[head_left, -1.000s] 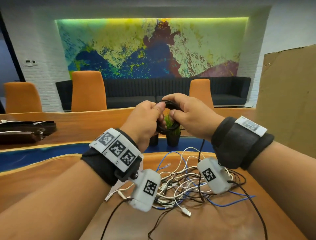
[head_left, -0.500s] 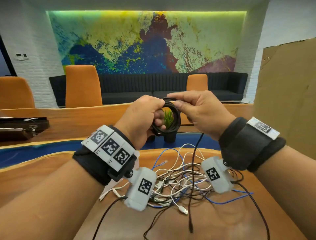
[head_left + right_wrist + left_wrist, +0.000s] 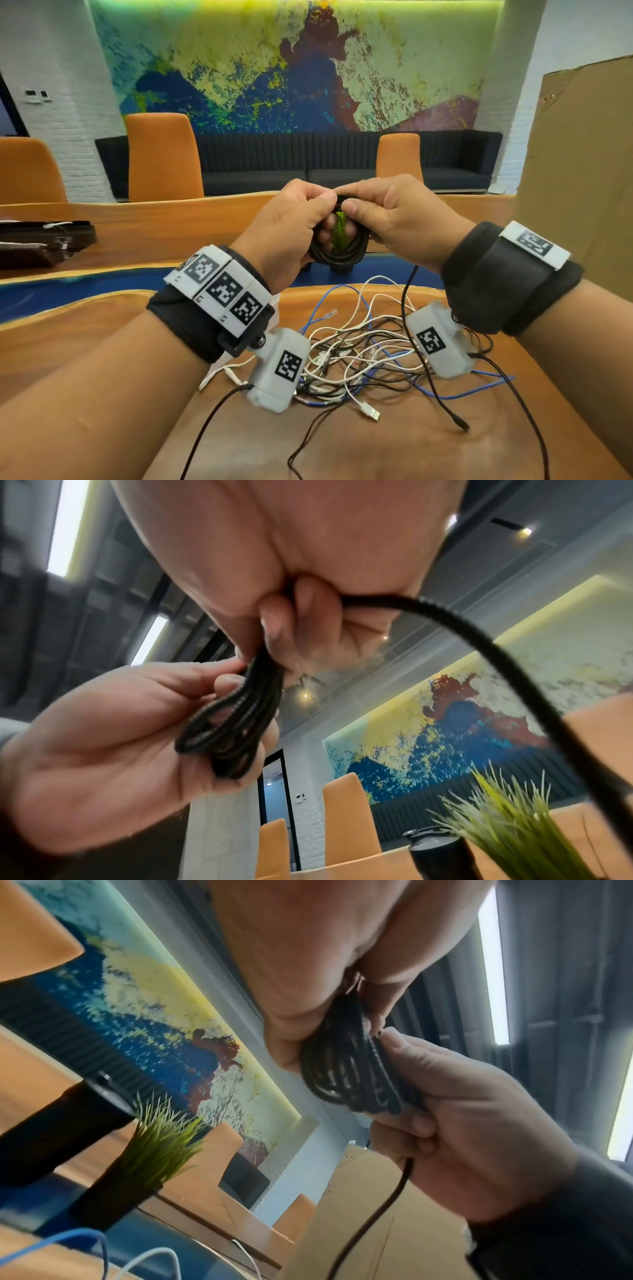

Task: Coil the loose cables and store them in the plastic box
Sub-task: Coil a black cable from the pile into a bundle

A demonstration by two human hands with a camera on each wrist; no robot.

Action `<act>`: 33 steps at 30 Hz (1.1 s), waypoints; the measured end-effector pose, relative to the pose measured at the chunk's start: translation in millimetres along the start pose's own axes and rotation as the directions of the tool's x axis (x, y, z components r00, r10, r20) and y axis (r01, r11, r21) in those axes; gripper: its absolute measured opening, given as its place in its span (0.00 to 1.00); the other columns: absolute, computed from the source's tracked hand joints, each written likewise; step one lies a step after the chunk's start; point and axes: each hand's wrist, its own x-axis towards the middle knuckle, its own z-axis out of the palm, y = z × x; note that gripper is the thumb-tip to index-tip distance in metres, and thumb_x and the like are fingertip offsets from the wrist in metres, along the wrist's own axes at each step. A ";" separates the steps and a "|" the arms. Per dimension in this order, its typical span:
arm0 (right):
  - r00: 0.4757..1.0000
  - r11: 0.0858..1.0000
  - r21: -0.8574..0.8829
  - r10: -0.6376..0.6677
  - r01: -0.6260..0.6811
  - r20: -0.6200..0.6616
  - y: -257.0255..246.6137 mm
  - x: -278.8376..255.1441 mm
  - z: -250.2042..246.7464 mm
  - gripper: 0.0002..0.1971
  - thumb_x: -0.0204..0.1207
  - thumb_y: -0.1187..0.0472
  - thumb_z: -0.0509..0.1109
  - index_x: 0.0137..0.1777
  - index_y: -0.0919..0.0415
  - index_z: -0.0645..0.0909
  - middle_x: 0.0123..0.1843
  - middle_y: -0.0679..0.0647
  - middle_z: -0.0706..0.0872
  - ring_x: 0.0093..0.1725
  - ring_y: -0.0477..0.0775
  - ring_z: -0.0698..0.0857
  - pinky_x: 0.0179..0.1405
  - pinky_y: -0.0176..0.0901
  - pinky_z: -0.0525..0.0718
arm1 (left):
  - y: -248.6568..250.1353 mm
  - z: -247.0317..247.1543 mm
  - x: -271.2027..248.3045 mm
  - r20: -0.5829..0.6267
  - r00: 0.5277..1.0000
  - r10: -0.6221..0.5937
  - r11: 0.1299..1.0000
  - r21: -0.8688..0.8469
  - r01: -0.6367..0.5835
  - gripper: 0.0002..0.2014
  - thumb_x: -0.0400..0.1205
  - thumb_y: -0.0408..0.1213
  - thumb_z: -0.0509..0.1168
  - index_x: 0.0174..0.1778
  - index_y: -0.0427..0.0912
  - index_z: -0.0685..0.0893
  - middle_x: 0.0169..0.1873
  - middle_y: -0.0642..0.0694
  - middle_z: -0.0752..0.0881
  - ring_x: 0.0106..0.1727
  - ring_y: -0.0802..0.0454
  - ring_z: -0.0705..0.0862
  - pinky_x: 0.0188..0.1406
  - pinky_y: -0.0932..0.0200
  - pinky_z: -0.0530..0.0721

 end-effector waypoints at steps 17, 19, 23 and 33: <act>0.981 0.978 0.210 0.041 0.000 -0.191 8.4 -7.8 -0.8 0.14 0.83 0.70 0.62 0.64 0.63 0.83 0.37 0.52 0.83 0.40 0.50 0.81 0.49 0.47 0.83 | 10.8 -5.4 -7.0 0.194 0.978 -0.075 0.934 -0.329 0.137 0.09 0.90 0.34 0.53 0.54 0.35 0.77 0.35 0.45 0.79 0.31 0.56 0.78 0.45 0.56 0.82; 0.987 0.979 0.204 0.023 0.011 -0.162 7.4 -9.8 -1.4 0.14 0.81 0.67 0.63 0.64 0.62 0.83 0.38 0.56 0.84 0.41 0.50 0.82 0.51 0.47 0.83 | 14.6 -5.2 -7.8 0.233 0.966 -0.112 0.927 -0.326 0.186 0.12 0.90 0.34 0.52 0.58 0.33 0.78 0.34 0.45 0.77 0.29 0.56 0.75 0.46 0.55 0.79; 0.992 0.970 0.237 0.075 -0.050 -0.099 4.9 -14.6 -4.7 0.15 0.84 0.68 0.64 0.70 0.67 0.79 0.44 0.62 0.87 0.37 0.39 0.84 0.40 0.30 0.83 | 16.0 -4.1 -5.7 0.044 0.989 -0.142 0.955 -0.255 0.149 0.07 0.91 0.33 0.53 0.59 0.38 0.74 0.32 0.45 0.77 0.25 0.57 0.73 0.37 0.56 0.82; 0.937 0.795 -0.508 0.339 -0.332 -0.082 87.2 -74.4 -53.1 0.10 0.83 0.61 0.66 0.45 0.45 0.84 0.33 0.48 0.84 0.32 0.46 0.80 0.37 0.43 0.80 | 52.6 -79.0 17.1 -0.246 0.969 0.031 0.993 -0.099 -0.057 0.07 0.91 0.35 0.53 0.48 0.45 0.72 0.33 0.49 0.75 0.27 0.59 0.72 0.42 0.56 0.82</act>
